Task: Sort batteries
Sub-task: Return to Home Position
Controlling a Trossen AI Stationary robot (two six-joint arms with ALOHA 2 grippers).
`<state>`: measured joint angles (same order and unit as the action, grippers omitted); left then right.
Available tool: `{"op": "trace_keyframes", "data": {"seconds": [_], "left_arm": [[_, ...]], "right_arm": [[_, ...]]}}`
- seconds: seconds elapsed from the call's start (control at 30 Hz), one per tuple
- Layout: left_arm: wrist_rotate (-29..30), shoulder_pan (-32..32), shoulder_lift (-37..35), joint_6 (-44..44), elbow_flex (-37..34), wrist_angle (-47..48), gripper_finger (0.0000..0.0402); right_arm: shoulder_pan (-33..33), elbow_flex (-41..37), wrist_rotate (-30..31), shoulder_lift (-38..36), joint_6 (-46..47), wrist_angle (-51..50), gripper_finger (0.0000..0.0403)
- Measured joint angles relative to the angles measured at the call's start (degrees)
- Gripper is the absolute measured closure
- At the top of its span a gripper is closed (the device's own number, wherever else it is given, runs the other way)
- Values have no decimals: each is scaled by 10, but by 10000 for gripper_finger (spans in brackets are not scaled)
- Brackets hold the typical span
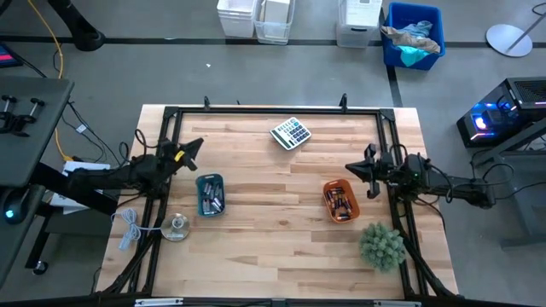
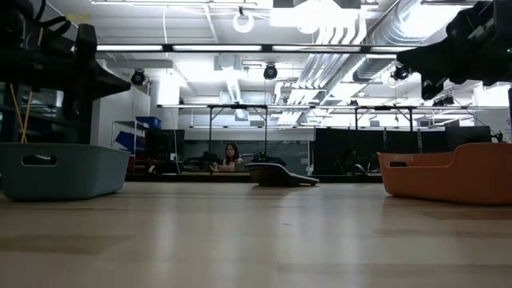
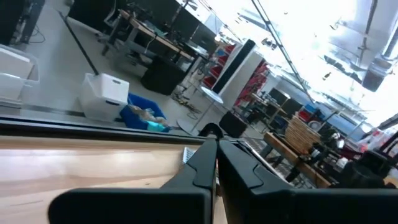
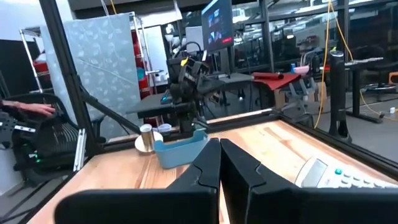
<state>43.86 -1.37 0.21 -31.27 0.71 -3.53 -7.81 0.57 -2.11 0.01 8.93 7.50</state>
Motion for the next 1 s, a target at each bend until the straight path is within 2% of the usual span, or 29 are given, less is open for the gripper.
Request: {"op": "trace_keyframes", "data": {"seconds": [0.63,0.73,0.8,1.0], "left_arm": [[2,1,1,5,0,0,396],[-15,8,0,119,1,2,396],[-63,13,0,168,1,1,396],[-357,22,0,357,1,21,396]], "right_arm": [[0,0,0,8,0,-45,403],[0,0,0,8,0,-55,403],[0,0,0,8,0,-62,403],[0,0,0,8,0,-64,403]]}}
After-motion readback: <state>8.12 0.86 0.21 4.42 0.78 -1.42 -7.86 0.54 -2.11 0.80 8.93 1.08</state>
